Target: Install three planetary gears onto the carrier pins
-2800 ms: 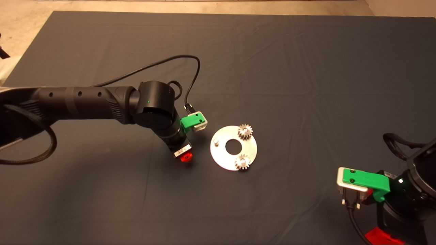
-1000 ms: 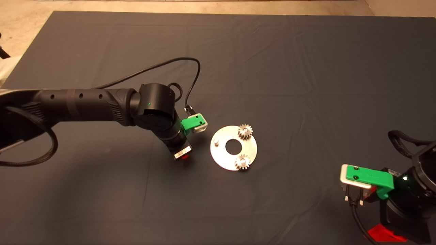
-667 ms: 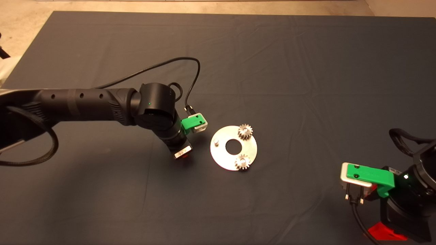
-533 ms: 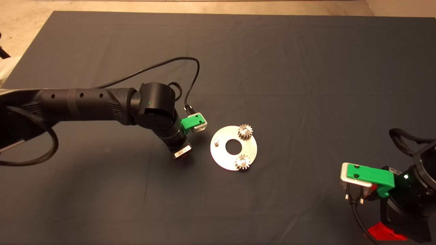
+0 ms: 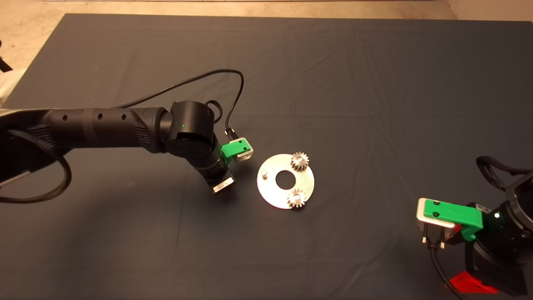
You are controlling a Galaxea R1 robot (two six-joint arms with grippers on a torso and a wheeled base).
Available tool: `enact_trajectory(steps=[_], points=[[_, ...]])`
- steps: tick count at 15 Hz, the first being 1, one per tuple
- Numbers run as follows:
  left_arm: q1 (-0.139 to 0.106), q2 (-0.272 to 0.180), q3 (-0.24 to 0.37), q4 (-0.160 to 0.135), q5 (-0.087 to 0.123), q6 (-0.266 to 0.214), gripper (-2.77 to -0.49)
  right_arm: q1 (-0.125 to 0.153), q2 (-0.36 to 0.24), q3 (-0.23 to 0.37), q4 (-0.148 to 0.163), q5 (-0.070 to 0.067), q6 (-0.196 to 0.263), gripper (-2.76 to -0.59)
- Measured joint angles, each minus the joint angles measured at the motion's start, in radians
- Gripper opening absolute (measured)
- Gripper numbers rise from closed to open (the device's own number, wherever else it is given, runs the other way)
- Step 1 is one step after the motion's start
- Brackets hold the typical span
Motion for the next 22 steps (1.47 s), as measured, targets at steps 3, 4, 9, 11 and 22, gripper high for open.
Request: enact_trajectory(steps=[3, 4, 9, 11, 22], points=[[0.0, 0.0, -0.001, 0.001, 0.0, 0.0, -2.19, 0.0, 0.0, 0.0, 0.0, 0.0, 0.0, -1.33], [0.0, 0.0, -0.001, 0.001, 0.001, 0.0, -2.22, 0.001, 0.0, 0.0, 0.0, 0.0, 0.0, -1.33], [0.0, 0.0, -0.001, 0.001, 0.001, 0.0, -2.27, 0.02, 0.0, 0.001, 0.0, 0.0, 0.0, -1.33], [0.0, 0.0, -0.001, 0.001, 0.001, 0.0, -2.31, 0.02, 0.0, 0.001, 0.0, 0.0, 0.0, -1.33], [-0.001, 0.002, -0.001, 0.0, 0.001, -0.001, -2.54, 0.087, 0.0, 0.002, 0.0, 0.0, 0.0, -1.33]])
